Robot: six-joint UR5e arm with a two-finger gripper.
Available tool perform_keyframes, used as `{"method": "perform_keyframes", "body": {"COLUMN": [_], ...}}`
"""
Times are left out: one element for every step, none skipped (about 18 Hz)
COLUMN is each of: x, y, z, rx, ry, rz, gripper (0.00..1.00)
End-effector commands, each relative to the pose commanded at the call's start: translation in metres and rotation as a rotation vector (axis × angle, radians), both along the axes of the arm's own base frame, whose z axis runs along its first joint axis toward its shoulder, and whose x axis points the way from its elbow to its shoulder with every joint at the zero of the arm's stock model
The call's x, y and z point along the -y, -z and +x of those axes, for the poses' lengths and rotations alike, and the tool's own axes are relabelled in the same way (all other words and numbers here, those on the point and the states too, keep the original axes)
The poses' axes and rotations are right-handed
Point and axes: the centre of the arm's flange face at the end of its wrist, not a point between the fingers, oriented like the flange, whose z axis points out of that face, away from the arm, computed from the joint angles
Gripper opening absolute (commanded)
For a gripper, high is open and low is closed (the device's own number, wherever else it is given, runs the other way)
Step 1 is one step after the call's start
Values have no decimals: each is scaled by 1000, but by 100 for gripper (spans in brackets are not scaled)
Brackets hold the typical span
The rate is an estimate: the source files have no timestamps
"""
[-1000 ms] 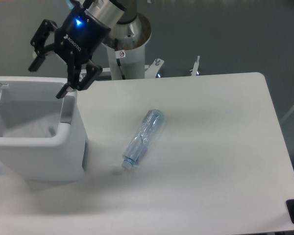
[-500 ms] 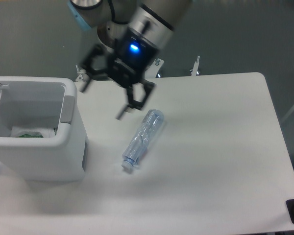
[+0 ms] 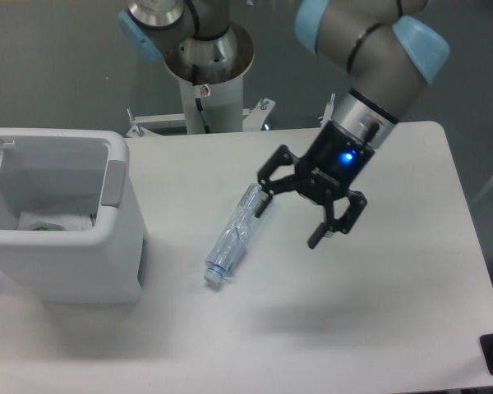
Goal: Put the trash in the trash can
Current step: 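Move the open gripper back over the clear water bottle, then lower the gripper and close it around the bottle's middle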
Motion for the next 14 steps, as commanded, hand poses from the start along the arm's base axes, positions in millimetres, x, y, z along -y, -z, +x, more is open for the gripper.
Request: {"method": "perform_keyframes", "body": {"x": [-4, -12, -19, -26, -35, -41, -50, -59, -64, -71, -78, -84, -92, -97], "y": [9, 17, 25, 31, 41, 48, 58, 64, 70, 76, 83, 88, 93, 95], "z": [0, 5, 11, 19, 27, 34, 43, 52, 60, 67, 75, 82, 90, 97], "rx": [5, 15, 20, 20, 15, 6, 0, -7, -9, -4, 5, 12, 16, 18], "ry": [6, 18, 33, 53, 78, 95, 115, 133, 143, 145, 149, 150, 158, 167], "rz": [-26, -48, -72, -105, -148, -192, -238, -273, -302, -323, -340, -354, -364, -368], "gripper": [100, 100, 100, 100, 100, 100, 100, 100, 100, 100, 100, 100, 100, 100]}}
